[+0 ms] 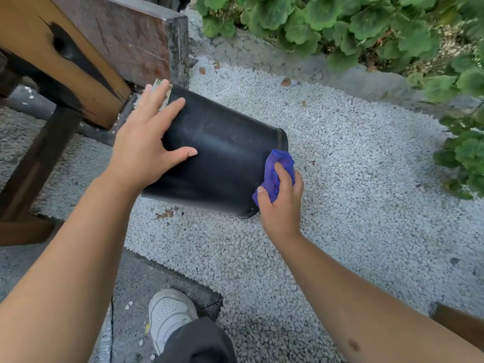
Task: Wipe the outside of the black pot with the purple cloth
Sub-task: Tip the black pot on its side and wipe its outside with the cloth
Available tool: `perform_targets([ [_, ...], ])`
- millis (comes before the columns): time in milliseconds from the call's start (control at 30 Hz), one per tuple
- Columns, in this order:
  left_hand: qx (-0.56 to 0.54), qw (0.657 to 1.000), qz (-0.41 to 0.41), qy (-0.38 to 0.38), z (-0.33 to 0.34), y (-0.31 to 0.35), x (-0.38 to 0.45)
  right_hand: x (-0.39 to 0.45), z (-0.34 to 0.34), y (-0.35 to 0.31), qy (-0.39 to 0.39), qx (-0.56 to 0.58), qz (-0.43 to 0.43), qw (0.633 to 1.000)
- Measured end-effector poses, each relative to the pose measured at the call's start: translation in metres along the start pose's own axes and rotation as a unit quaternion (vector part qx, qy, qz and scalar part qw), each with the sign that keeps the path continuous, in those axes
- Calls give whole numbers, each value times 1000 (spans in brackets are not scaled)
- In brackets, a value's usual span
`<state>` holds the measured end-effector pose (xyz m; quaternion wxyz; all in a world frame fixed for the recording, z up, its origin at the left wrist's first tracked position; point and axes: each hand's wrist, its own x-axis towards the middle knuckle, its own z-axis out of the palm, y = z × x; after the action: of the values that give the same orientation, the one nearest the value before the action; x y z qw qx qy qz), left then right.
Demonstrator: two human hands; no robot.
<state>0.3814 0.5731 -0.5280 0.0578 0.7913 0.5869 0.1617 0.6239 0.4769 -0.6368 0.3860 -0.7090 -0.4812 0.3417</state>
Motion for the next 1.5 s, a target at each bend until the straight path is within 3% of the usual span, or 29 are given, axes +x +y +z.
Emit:
perform_targets([
  [167, 5, 997, -70, -17, -4, 9, 4, 0, 0, 5, -4, -17, -20, 1000],
  [333, 12, 997, -68, -17, -3, 13, 13, -21, 12, 18, -29, -37, -2, 999],
  [400, -69, 995, -75, 4, -2, 5, 9, -19, 14, 21, -22, -13, 9, 1000],
  [500, -264, 952, -153, 38, -1, -9, -12, -4, 9, 20, -41, -9, 11, 999],
  [633, -165, 968, -190, -18, 3, -23, -47, 18, 6, 12, -79, 15, -10, 997],
  [733, -136, 967, -213, -36, 5, -20, -52, 33, 1, 4, -108, 67, 27, 992],
  [833, -131, 976, -169, -37, -5, -9, -34, 48, -9, 1, -104, 89, 59, 989],
  [1000, -273, 955, -85, -73, -16, 18, -8, 70, -30, 7, -139, 174, 125, 967],
  [1100, -264, 958, -61, -90, -7, 31, -12, 72, -33, 19, -142, 180, 144, 963],
  [1300, -112, 991, -51, -61, -5, 36, -9, 70, -25, 22, -146, 25, 83, 985],
  [1367, -99, 991, -72, -59, -4, 35, -4, 59, -21, 19, -120, -31, 65, 990],
  [1500, -127, 987, -84, -58, -1, 29, 3, 17, -11, 24, -86, -33, 69, 993],
])
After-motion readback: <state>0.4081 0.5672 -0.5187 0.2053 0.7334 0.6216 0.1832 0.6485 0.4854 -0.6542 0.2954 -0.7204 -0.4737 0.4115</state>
